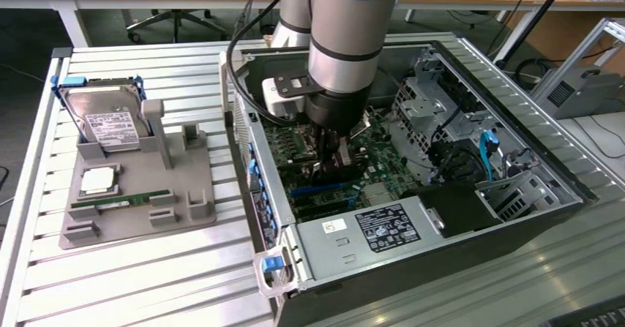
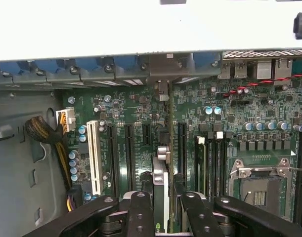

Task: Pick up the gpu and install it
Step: 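Insert the gpu into the slot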

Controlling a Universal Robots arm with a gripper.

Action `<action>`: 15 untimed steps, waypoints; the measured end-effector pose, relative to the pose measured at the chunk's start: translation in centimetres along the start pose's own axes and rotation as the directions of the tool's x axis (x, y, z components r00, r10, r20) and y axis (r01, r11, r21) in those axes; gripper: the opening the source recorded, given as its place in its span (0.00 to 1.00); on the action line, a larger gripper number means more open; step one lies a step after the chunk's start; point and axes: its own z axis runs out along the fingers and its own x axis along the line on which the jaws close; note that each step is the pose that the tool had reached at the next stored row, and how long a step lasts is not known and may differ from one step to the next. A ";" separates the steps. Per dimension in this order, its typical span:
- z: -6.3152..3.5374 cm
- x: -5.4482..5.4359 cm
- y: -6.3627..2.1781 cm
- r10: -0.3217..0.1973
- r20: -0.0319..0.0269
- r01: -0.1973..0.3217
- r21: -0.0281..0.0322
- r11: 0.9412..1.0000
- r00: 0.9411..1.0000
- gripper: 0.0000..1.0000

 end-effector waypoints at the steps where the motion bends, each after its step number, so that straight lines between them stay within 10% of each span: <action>1: 0.04 0.0 0.02 0.000 0.000 0.000 0.000 1.000 1.000 0.27; 15: 0.57 0.0 0.06 0.000 0.000 0.000 0.000 1.000 1.000 0.27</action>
